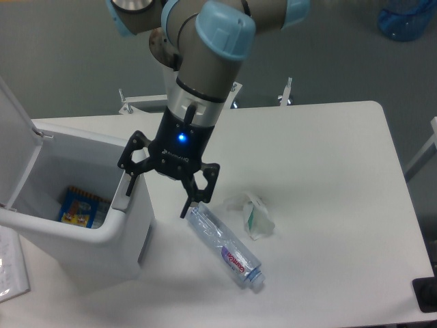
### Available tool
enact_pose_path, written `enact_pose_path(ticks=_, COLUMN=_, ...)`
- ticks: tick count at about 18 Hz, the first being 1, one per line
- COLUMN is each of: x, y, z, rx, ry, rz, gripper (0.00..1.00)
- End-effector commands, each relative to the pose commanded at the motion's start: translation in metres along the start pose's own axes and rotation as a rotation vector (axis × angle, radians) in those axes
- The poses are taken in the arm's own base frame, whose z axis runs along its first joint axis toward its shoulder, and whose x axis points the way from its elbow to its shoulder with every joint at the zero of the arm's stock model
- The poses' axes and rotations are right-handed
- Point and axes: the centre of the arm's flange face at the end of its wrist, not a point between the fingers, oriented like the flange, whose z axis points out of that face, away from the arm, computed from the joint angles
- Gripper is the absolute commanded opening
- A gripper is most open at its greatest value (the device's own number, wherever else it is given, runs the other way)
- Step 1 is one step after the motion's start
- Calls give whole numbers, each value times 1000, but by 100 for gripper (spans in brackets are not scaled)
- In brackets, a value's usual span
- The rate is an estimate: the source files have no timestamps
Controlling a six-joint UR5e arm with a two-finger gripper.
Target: Open the trash can
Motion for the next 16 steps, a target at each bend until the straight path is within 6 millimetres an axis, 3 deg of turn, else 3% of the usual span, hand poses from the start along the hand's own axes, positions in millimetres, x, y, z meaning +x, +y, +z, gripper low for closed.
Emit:
enact_pose_path(ticks=2, x=-28, y=1, z=-6, rx=-29, ry=-104, rz=47, gripper=100)
enact_pose_path(ticks=6, x=-74, y=23, z=19, rx=-209, ry=-244, rz=244, gripper=100)
enact_pose_path(ticks=10, x=-172, y=76, z=40, rx=-316, ry=-281, rz=267, gripper=100)
enact_pose_path(ticks=14, x=-240, y=109, z=33, rx=-351, ry=-299, rz=262, gripper=100)
enact_pose_path(ticks=16, x=-259, y=116, z=42, rx=-377, ry=-285, rz=292, gripper=100)
